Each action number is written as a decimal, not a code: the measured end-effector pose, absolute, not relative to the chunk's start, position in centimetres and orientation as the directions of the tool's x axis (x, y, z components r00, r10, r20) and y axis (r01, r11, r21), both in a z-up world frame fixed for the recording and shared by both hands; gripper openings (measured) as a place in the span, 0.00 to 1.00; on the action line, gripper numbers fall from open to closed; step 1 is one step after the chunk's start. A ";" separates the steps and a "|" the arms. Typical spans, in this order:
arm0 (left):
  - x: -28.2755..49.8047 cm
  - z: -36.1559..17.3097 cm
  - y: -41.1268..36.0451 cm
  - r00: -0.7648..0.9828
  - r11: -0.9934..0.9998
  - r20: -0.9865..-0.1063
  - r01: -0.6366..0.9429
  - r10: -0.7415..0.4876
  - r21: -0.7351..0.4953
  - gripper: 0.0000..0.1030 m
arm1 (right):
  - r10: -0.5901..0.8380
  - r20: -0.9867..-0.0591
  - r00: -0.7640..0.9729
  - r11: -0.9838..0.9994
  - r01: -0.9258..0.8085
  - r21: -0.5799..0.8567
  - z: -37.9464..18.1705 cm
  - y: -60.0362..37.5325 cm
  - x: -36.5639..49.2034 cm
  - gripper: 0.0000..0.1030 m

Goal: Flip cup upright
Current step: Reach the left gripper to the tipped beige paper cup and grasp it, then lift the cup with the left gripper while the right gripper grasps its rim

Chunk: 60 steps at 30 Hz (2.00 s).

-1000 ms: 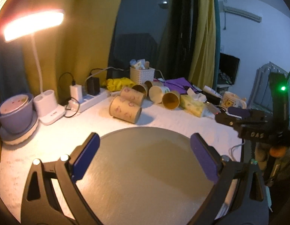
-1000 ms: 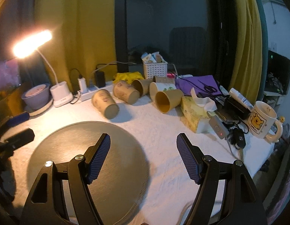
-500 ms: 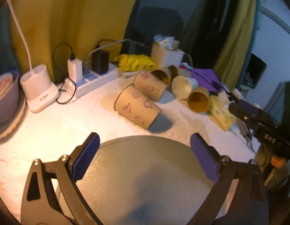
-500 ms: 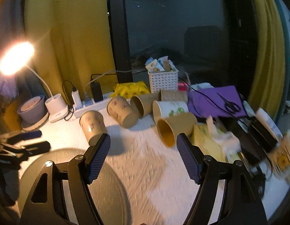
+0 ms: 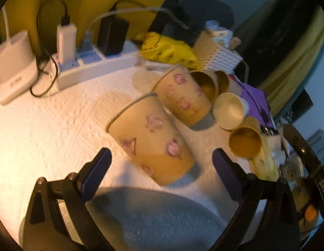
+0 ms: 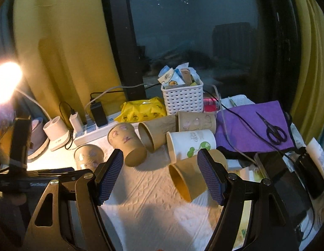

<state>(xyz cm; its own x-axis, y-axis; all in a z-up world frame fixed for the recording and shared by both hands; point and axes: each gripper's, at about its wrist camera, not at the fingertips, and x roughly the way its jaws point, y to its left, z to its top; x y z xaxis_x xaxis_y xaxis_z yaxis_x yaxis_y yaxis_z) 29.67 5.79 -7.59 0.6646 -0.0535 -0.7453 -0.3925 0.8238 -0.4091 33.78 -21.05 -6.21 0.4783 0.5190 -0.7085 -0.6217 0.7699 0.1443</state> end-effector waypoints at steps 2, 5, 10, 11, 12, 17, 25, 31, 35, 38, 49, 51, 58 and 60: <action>30.5 -8.3 6.0 0.645 0.819 -0.762 -0.408 -0.054 -0.404 0.86 | 0.522 -0.712 0.470 0.769 -0.620 0.154 -6.7 -21.0 34.3 0.74; 31.7 -9.1 6.2 0.631 0.822 -0.773 -0.406 -0.065 -0.400 0.72 | 0.516 -0.724 0.459 0.771 -0.617 0.159 -7.3 -20.9 34.7 0.74; 32.2 -9.5 6.4 0.629 0.828 -0.772 -0.385 -0.089 -0.408 0.64 | 0.505 -0.738 0.448 0.773 -0.615 0.155 -7.7 -20.8 34.4 0.74; 32.0 -9.4 6.3 0.632 0.832 -0.769 -0.373 -0.095 -0.410 0.64 | 0.504 -0.738 0.449 0.773 -0.616 0.153 -7.6 -20.8 34.2 0.74; 31.8 -9.2 6.2 0.635 0.838 -0.766 -0.363 -0.099 -0.408 0.63 | 0.502 -0.739 0.450 0.773 -0.617 0.149 -7.5 -20.9 33.9 0.74; 29.1 -7.7 4.9 0.662 0.890 -0.743 -0.276 -0.098 -0.363 0.63 | 0.497 -0.745 0.445 0.779 -0.607 0.157 -6.6 -20.9 32.4 0.74; 22.7 -5.6 2.2 0.707 0.951 -0.697 -0.121 -0.118 -0.284 0.63 | 0.522 -0.746 0.413 0.765 -0.613 0.195 -4.5 -20.7 27.6 0.74; 18.3 -5.5 0.7 0.729 0.979 -0.672 -0.014 -0.130 -0.205 0.63 | 0.548 -0.761 0.347 0.755 -0.598 0.270 -3.8 -20.8 23.3 0.74; 14.8 -6.4 -0.1 0.739 0.990 -0.661 0.049 -0.128 -0.136 0.63 | 0.589 -0.758 0.279 0.726 -0.595 0.345 -3.8 -20.5 19.7 0.74; 12.7 -7.0 -0.3 0.739 0.984 -0.651 0.103 -0.174 -0.146 0.63 | 0.609 -0.753 0.251 0.717 -0.580 0.387 -3.8 -20.5 17.2 0.74; 5.6 -6.0 -2.7 0.775 0.958 -0.568 0.270 -0.278 -0.100 0.63 | 0.664 -0.716 0.214 0.694 -0.533 0.484 -2.2 -21.5 10.8 0.75; 4.4 -5.9 -3.2 0.784 0.957 -0.557 0.282 -0.274 -0.072 0.63 | 0.697 -0.694 0.181 0.662 -0.534 0.525 -1.8 -21.5 10.2 0.75; 1.3 -4.8 -4.9 0.846 0.948 -0.459 0.316 -0.269 0.026 0.63 | 0.733 -0.673 0.099 0.602 -0.554 0.574 -1.5 -20.4 9.2 0.78; 0.8 -4.7 -5.2 0.854 0.943 -0.439 0.330 -0.280 0.041 0.63 | 0.742 -0.666 0.083 0.589 -0.556 0.586 -1.6 -20.2 9.1 0.79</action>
